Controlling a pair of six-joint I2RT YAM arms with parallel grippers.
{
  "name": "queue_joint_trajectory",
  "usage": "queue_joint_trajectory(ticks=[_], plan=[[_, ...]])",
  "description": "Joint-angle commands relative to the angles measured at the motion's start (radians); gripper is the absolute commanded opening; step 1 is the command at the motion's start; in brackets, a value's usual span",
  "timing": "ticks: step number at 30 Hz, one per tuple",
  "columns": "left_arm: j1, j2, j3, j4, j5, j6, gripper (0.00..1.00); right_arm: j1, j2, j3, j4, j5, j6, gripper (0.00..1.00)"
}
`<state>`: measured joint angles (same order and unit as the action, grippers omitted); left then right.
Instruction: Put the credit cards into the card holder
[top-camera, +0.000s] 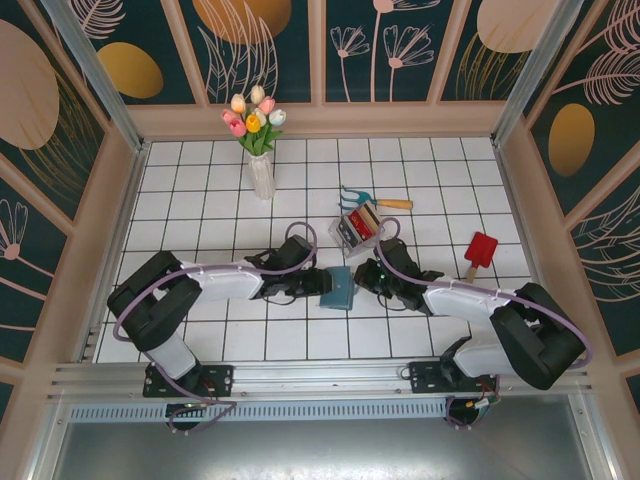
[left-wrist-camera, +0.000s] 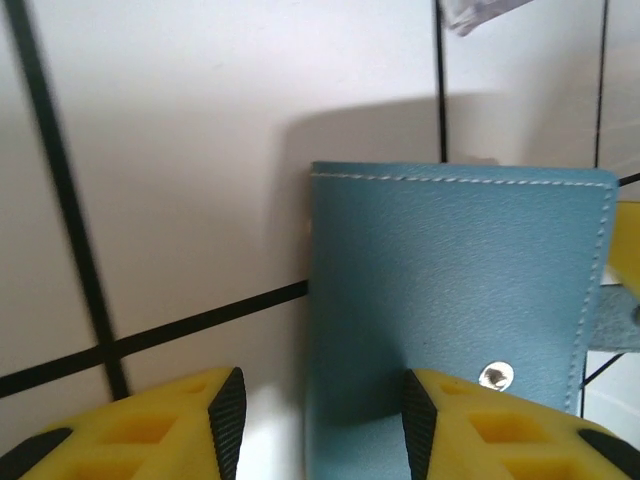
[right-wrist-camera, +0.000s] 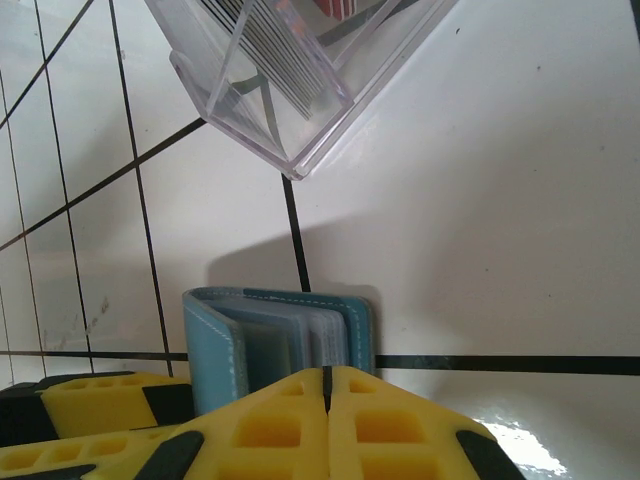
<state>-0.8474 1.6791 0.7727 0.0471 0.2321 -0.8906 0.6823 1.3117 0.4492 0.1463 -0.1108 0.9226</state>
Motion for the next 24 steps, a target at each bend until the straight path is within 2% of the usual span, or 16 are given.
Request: queue_joint_trajectory(ticks=[1,8,13,20,24], plan=[[-0.027,0.057,0.038,-0.008,-0.015,0.008,0.49,-0.004,-0.010,0.020,0.014,-0.020,-0.012,0.07],[-0.045,0.099,0.046,-0.042,-0.060,0.005,0.47,0.020,-0.006,0.026,0.053,-0.031,-0.009,0.10],[-0.060,0.103,0.043,-0.034,-0.066,-0.010,0.43,0.062,0.062,0.063,0.074,-0.016,0.022,0.11],[-0.077,0.085,0.002,0.043,-0.051,-0.098,0.36,0.092,0.181,0.114,0.128,-0.025,0.090,0.14],[-0.080,0.079,-0.010,0.045,-0.062,-0.145,0.34,0.084,0.135,0.126,0.071,-0.002,0.072,0.30]])
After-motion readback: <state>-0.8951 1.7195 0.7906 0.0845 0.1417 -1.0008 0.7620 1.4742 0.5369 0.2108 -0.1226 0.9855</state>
